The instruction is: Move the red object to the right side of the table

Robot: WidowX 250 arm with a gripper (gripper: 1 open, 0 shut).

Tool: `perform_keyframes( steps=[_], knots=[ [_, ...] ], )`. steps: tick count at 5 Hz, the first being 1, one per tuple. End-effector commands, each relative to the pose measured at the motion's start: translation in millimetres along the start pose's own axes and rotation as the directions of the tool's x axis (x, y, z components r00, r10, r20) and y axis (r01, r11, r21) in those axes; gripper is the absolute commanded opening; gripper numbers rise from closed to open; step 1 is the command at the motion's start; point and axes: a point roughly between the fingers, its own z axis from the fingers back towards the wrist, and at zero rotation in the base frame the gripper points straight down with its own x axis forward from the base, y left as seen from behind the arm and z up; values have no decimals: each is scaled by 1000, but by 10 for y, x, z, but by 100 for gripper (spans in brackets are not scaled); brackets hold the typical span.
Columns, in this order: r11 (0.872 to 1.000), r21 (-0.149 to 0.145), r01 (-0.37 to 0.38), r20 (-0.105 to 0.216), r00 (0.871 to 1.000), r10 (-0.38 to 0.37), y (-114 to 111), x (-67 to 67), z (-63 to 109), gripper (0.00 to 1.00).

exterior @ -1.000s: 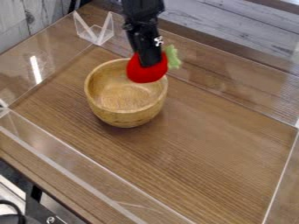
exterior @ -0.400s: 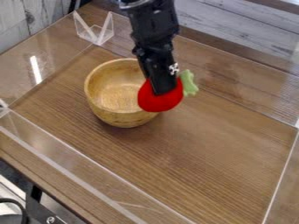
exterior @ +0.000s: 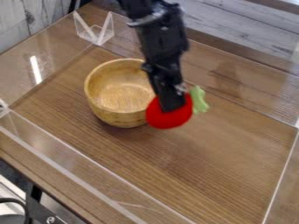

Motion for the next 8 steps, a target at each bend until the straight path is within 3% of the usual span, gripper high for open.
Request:
perform_keyframes(
  steps=[1,2,3,4,5,7,8],
  knots=[
    [999,-10,47,-2,999,-47,-64,138,-153,0],
    [998,-37,49,-20,999,-49,-14,194,-294,0],
    [999,-43,10,-23,1000,-11,111,92,-340,0],
    [999,-49,-23,-26,999,22,202,-7,-365,100],
    [996,-48,-71,-10,997,71,232,86,-320,100],
    [996,-26,-87,21,996,88,65,-90,-342,100],
    [995,-22,-93,26,995,94,48,-17,-242,100]
  ],
)
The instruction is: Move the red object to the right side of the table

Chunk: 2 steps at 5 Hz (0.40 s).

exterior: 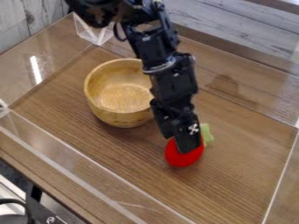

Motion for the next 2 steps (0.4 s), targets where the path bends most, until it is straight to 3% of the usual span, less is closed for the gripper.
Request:
perform_keyframes(
  steps=[1,2],
  knots=[
    [999,41,27,51,998,-29,-33,174,241,100],
    [997,46,60,49,997,-62,-84,205,275,100]
  ],
)
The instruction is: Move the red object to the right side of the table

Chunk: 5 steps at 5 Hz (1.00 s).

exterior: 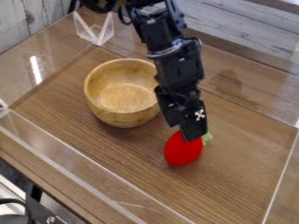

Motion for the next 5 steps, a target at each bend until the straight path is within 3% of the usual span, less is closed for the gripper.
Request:
perform_keyframes(
  steps=[1,2,3,5],
  knots=[
    [997,43,69,43,997,-71,-65,121,185,100],
    [997,56,62,58,996,-65,-127,157,296,100],
    [995,91,31,90,995,-39,-168,201,505,100],
    [989,140,38,105,993,-53,-102,158,811,100]
  ],
)
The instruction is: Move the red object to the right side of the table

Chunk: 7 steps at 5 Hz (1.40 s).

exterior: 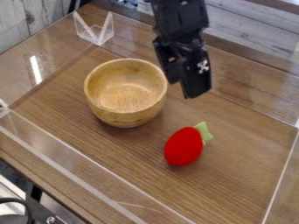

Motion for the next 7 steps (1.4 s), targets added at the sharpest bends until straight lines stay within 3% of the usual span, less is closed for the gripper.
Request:
perform_keyframes(
  steps=[1,3,5,7],
  knots=[
    [997,41,66,41,997,-67,-12,75,182,100],
    [995,33,96,17,995,-97,-5,60,148,100],
    [984,14,175,-20,984,-175,100,138,-27,100],
    [993,41,115,-5,993,-114,178,60,-34,100]
  ],
)
